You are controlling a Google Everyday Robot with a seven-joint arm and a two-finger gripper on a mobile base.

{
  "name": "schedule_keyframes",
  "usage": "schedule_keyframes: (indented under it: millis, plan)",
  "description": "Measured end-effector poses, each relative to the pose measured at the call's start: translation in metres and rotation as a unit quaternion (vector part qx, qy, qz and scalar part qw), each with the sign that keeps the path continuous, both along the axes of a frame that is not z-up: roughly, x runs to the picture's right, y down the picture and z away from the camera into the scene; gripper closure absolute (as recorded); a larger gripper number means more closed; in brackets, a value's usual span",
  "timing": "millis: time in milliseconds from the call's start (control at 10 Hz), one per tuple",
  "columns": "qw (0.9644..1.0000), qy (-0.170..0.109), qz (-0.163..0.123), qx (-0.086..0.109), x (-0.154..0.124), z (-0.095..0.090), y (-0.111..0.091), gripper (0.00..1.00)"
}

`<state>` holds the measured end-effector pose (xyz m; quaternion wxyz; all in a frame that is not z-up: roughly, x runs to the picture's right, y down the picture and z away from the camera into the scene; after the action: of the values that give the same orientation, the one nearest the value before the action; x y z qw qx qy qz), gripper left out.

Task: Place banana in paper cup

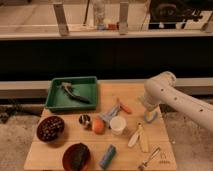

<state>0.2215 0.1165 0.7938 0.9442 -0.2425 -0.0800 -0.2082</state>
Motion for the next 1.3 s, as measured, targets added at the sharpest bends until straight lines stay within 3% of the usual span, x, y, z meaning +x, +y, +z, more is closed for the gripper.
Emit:
schedule_keyframes:
  millis: [200,600,1000,1300]
  plan:
    - [1.0,0.0,0.001,-0.001,0.002,-0.002,0.006,0.2]
    - [0.9999,-0.011,0.001,-0.006,-0.005,0.025,-0.014,0.2]
    - [0.9998,-0.016,0.004,-0.01,-0.004,0.025,-0.002,0.2]
    - [0.9996,-0.025,0.007,-0.011,-0.014,0.046,-0.02,0.2]
